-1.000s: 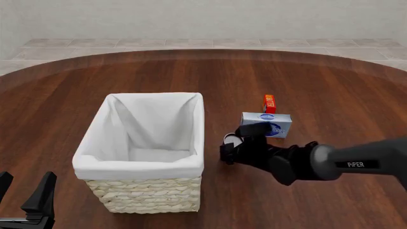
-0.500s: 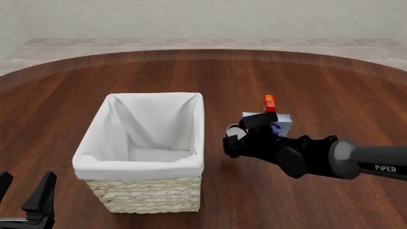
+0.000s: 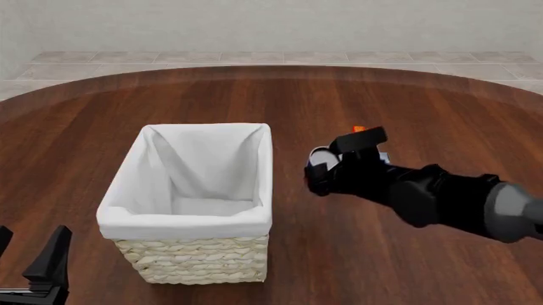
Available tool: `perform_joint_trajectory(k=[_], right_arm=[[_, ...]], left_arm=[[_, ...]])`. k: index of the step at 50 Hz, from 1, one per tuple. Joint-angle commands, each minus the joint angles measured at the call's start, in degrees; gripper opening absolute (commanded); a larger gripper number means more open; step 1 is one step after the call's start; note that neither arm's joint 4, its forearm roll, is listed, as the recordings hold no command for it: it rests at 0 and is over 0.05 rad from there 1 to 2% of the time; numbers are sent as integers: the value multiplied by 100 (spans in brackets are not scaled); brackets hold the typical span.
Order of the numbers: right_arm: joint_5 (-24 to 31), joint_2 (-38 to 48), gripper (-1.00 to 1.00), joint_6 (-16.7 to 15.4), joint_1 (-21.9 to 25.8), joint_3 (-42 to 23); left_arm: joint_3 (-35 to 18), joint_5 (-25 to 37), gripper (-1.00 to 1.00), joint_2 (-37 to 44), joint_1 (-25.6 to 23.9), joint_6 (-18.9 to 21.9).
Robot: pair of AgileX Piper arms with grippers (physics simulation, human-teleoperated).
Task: Pick up the alphabet soup and put it in the basket.
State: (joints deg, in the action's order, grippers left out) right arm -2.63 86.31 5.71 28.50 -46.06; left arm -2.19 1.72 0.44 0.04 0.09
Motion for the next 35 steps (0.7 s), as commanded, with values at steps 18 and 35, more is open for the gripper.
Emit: perform_joint_trajectory(k=[18,35], right_arm=[[445,-602,-100,0,-53,-169],[660,-885,-100,-47,-90,-250]], left_arm=[[-51,51,100,-3,1,2],[-37,33,100,1,0,2]])
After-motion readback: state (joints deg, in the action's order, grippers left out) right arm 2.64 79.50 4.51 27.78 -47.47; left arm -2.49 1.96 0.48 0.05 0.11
